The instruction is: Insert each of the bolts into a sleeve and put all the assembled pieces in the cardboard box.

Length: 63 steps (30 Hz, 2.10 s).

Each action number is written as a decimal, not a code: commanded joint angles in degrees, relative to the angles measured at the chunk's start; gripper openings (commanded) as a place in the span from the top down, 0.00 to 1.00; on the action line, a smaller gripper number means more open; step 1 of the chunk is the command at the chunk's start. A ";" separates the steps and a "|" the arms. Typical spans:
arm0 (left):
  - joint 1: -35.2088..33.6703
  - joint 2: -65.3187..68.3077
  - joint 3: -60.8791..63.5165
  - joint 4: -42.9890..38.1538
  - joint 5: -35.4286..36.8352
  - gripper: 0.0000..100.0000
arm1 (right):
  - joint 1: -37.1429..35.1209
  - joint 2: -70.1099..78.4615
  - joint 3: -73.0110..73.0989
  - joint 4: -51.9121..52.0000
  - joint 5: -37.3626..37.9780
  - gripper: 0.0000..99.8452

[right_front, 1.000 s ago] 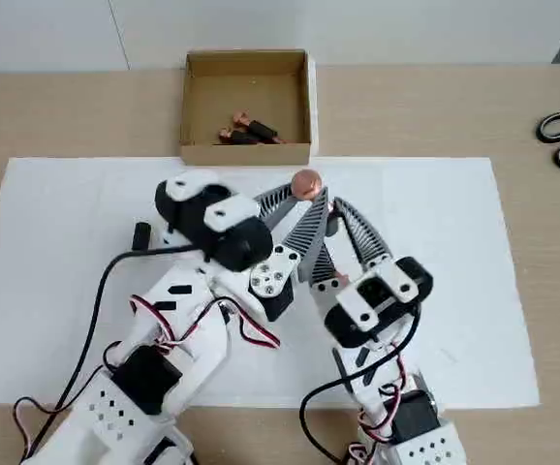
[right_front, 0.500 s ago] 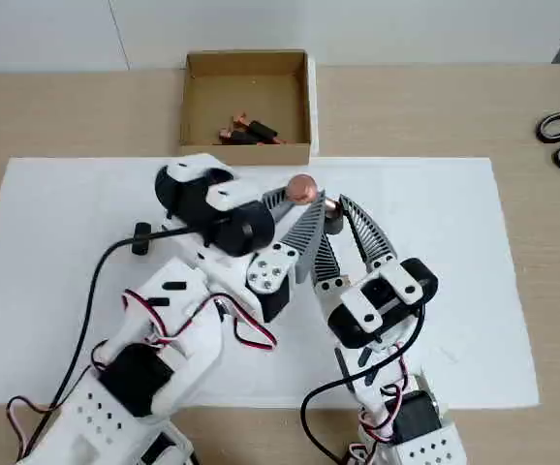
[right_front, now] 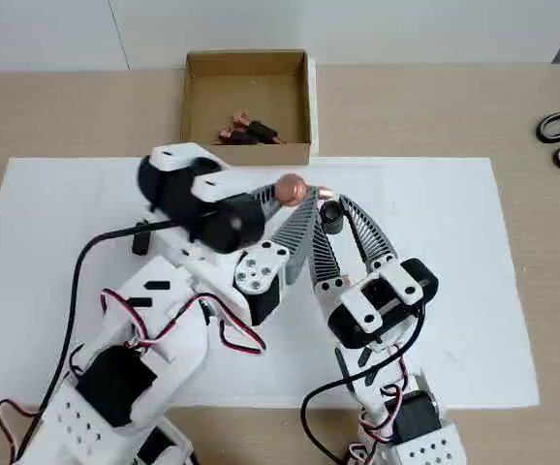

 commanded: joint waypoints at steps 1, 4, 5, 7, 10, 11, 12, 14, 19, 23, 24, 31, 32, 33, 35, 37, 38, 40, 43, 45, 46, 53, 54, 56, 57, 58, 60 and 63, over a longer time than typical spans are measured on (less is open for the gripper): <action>-0.26 0.00 -3.12 -3.08 -0.35 0.99 | 0.57 -0.75 0.26 -0.13 -0.35 1.00; -0.18 0.09 -3.12 -3.25 -0.26 0.99 | 0.57 -0.75 0.26 -0.13 -0.35 1.00; 0.26 0.09 -3.12 -3.08 -0.35 0.99 | 0.57 -0.75 0.26 -0.13 -0.35 1.00; 1.14 0.09 -3.30 -1.49 -0.35 0.99 | 0.57 -0.75 0.26 -0.04 -0.35 1.00; 2.90 0.09 -3.30 2.02 -0.44 0.99 | 0.57 -0.75 0.26 -0.04 -0.35 1.00; 2.99 0.09 -3.21 2.55 -0.44 0.99 | 0.57 -0.75 0.26 -0.04 -0.35 1.00; 3.08 0.09 -3.21 2.81 -0.44 0.99 | 0.57 -0.75 0.26 -0.04 -0.35 1.00; 3.08 0.09 -3.38 3.16 -0.44 0.99 | 0.57 -0.75 0.26 -0.04 -0.35 1.00; 3.08 0.09 -3.47 6.68 -0.44 0.99 | 0.66 -0.75 0.26 0.13 -0.35 1.00; 3.08 0.09 -3.47 6.86 -0.53 0.99 | 0.66 -0.75 0.26 0.04 -0.35 1.00; 3.08 0.09 -3.47 6.68 -0.70 0.99 | 0.66 -0.75 0.26 0.04 -0.35 1.00; 3.08 1.14 -3.03 2.20 -7.82 0.99 | 0.66 -0.75 0.26 0.04 -0.35 1.00; 3.08 2.20 -3.12 2.29 -7.82 0.99 | 0.66 -0.75 0.26 0.04 -0.35 1.00; 2.99 3.16 -3.12 2.29 -7.82 0.99 | 0.66 -0.75 0.26 0.04 -0.35 1.00; 3.08 5.10 -3.38 2.11 -7.74 0.99 | 0.66 -0.75 0.26 0.04 -0.26 1.00; 3.16 6.42 -3.56 2.02 -7.74 0.99 | 0.66 -0.75 0.26 0.04 -0.26 1.00; 3.16 6.77 -3.56 2.02 -7.74 0.99 | 0.66 -0.75 0.26 0.04 -0.26 1.00; 3.16 7.12 -3.56 2.02 -7.74 0.99 | 0.66 -0.75 0.26 0.04 -0.26 1.00; 3.16 7.12 -3.65 2.02 -7.82 0.99 | 0.66 -0.75 0.26 0.04 -0.26 1.00; 2.99 7.38 -4.53 2.29 -7.82 0.99 | 0.66 -0.75 0.26 0.04 -0.26 1.00; 2.99 7.47 -4.88 2.29 -7.82 0.99 | 0.57 -0.75 0.26 -0.04 -0.26 1.00; 3.08 7.56 -4.70 2.29 -7.74 0.99 | 0.31 -0.75 0.26 -0.04 -0.26 1.00; 3.08 7.56 -4.88 2.20 -7.74 0.99 | 0.31 -0.75 0.26 -0.04 -0.26 1.00; 3.08 7.56 -4.79 2.29 -7.74 0.99 | 0.31 -0.75 0.26 -0.04 -0.26 1.00; 3.08 7.56 -4.62 2.29 -7.74 0.99 | 0.31 -0.75 0.26 -0.04 -0.26 1.00; 3.08 7.56 -4.53 2.55 -7.74 0.97 | 0.31 -0.75 0.26 -0.04 -0.26 1.00; 3.16 7.65 -3.91 3.34 -7.74 0.92 | 0.40 -0.75 0.26 -0.04 -0.26 1.00; 3.16 7.65 -2.24 3.69 -7.74 0.84 | 0.48 -0.75 0.18 -0.04 -0.26 1.00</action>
